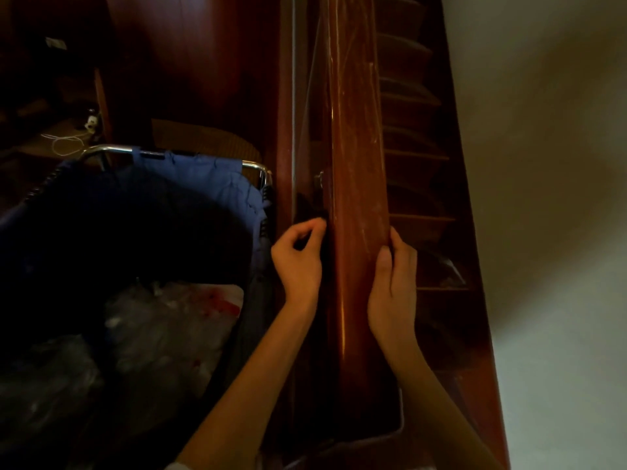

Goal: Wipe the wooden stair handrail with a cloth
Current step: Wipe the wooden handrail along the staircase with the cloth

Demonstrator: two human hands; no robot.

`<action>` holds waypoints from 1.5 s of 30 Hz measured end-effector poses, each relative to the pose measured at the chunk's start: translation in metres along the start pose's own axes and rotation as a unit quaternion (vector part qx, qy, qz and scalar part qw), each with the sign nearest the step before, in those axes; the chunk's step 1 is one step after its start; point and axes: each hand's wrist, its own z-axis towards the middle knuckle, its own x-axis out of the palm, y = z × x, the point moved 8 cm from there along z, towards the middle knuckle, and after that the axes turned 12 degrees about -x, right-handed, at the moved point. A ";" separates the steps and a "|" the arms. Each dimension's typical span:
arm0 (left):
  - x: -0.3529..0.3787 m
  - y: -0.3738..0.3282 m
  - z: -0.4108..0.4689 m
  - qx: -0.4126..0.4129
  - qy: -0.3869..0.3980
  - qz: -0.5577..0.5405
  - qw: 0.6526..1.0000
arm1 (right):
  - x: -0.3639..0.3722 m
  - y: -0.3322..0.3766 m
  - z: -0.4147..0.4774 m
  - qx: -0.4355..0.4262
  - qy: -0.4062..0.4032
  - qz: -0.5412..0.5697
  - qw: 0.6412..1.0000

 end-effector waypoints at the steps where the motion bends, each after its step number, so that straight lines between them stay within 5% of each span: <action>1: -0.006 0.006 -0.011 -0.003 -0.005 0.008 1.000 | 0.000 -0.001 0.000 0.002 -0.003 0.008 1.000; 11: -0.064 0.047 -0.094 -0.083 -0.011 0.081 0.993 | -0.007 -0.015 -0.009 0.023 -0.029 0.140 0.990; 14: -0.071 0.039 -0.112 -0.108 -0.011 0.012 0.994 | -0.011 -0.018 -0.010 0.044 -0.023 0.216 0.975; 18: -0.049 0.007 -0.128 -0.110 0.044 -0.095 0.988 | -0.033 0.011 -0.020 -0.092 0.000 0.236 0.967; 21: -0.024 -0.023 -0.138 -0.080 0.121 -0.102 0.984 | -0.032 0.030 -0.039 -0.146 0.136 0.317 0.927; 25: -0.001 -0.049 -0.148 -0.036 0.156 -0.096 0.983 | -0.015 0.045 -0.064 -0.073 0.380 0.459 0.800; 30: 0.004 -0.069 -0.153 0.031 0.072 -0.055 0.995 | -0.035 0.030 -0.038 -0.119 0.362 0.393 0.837; 37: -0.006 -0.052 -0.154 0.186 -0.048 0.137 0.972 | -0.095 0.024 0.042 -0.273 0.130 0.221 0.927; 40: -0.022 -0.011 -0.146 0.163 -0.154 0.244 0.943 | -0.080 0.032 0.019 -0.353 0.139 0.143 0.914; 45: -0.063 0.053 -0.168 0.104 -0.250 0.300 0.915 | -0.026 0.007 -0.086 -0.490 0.338 0.052 0.802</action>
